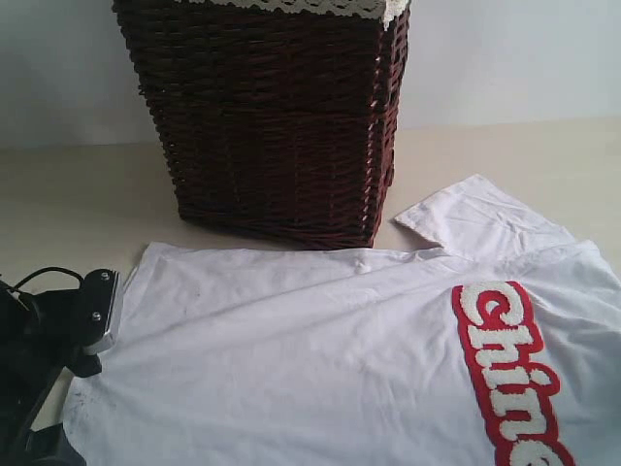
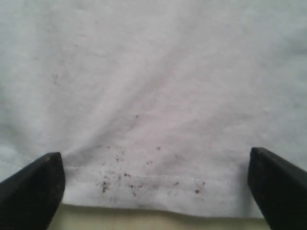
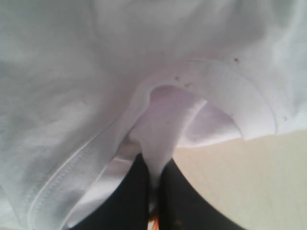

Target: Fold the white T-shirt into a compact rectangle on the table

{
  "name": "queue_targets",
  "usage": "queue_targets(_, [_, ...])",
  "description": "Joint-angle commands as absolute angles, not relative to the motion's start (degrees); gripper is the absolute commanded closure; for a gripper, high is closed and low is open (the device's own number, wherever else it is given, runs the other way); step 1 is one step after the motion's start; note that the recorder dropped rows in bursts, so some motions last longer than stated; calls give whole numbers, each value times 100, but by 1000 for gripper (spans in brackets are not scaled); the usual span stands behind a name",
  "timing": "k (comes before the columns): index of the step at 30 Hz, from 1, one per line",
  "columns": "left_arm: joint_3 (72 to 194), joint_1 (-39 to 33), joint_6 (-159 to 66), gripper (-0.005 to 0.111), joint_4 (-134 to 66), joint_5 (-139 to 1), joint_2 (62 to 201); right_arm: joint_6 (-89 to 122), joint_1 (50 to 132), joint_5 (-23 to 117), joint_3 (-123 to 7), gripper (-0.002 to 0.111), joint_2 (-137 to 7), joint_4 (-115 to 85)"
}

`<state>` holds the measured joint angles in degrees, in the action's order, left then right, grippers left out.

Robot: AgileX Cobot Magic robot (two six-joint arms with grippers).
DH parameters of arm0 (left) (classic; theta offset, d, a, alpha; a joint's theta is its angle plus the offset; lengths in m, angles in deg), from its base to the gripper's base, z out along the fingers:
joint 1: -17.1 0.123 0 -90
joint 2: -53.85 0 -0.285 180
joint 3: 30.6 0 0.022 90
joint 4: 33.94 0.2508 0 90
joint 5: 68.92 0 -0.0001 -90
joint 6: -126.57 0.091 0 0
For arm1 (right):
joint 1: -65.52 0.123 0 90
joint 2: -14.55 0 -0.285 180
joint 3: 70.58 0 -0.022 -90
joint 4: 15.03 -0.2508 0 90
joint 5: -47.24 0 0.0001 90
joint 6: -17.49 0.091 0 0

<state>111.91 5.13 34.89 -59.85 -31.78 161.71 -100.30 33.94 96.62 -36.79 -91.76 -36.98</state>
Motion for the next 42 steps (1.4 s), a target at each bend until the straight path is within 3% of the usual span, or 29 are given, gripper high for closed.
queue_targets(1, [11081, 513, 3234, 7, -6031, -2924, 16359, -10033, 3387, 9701, -3659, 108, -9124, -3751])
queue_targets(10, [11081, 513, 3163, 10, -6031, -2939, 16359, -10020, 3387, 9701, -3659, 108, -9124, -3751])
queue_targets(16, [11081, 513, 3175, 29, -5974, -3206, 16359, -10010, 3387, 9701, -3659, 108, -9124, -3751])
queue_targets(21, [11081, 513, 3175, 37, -5974, -3194, 16359, -9869, 3387, 9701, -3659, 108, -9124, -3751])
queue_targets(38, [11081, 513, 2915, 37, -5319, -3239, 16689, -9869, 3387, 9701, -3659, 108, -9124, -3751])
queue_targets(42, [11081, 513, 2557, 44, -4907, -3262, 16884, -9869, 3387, 9701, -3659, 108, -9124, -3751])
